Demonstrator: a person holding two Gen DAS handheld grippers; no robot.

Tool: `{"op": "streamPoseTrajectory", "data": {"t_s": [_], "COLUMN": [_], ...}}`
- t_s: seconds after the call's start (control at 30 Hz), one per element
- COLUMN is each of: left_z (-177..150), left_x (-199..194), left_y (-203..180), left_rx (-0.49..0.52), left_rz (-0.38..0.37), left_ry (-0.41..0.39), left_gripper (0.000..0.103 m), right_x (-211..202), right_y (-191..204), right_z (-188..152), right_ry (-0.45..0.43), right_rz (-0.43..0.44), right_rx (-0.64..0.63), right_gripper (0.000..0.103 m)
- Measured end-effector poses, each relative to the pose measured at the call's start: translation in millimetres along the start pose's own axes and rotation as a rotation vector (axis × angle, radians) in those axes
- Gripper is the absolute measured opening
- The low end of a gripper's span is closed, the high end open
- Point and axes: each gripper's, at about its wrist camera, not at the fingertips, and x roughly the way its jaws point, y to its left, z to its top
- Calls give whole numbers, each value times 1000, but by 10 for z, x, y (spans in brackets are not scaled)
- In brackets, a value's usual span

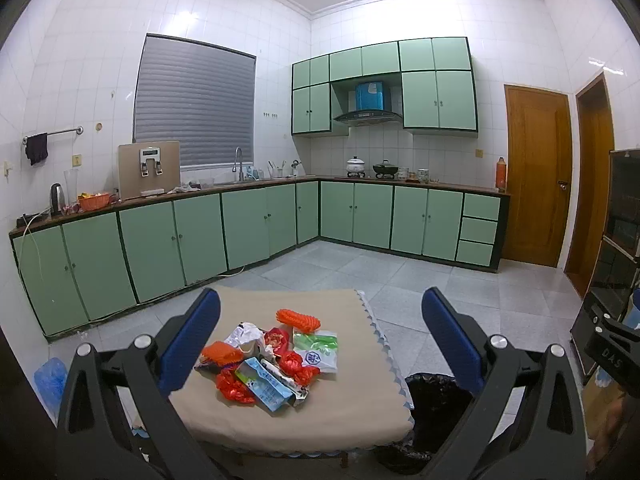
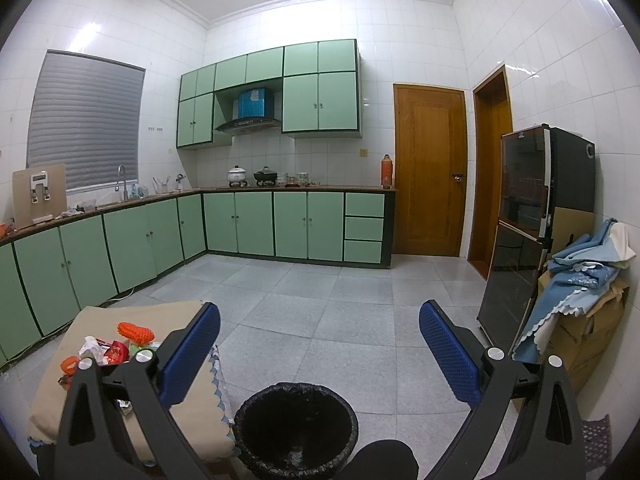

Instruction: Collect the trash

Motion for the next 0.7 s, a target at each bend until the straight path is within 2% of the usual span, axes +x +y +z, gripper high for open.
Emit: {"op": "streamPoseTrajectory", "data": {"t_s": [0.7], "left_z": [-101], "left_x": [120], "left_y": [-49], "left_rx": [2], "left_rz": [-2], "left_ry": [9], "left_gripper": [98], "right_x": [-10], "right_y": [-2], "right_z": [-15], "right_ry": [-7], "right_rz": [-5], "right_rx": [0], "right_gripper": [97]}}
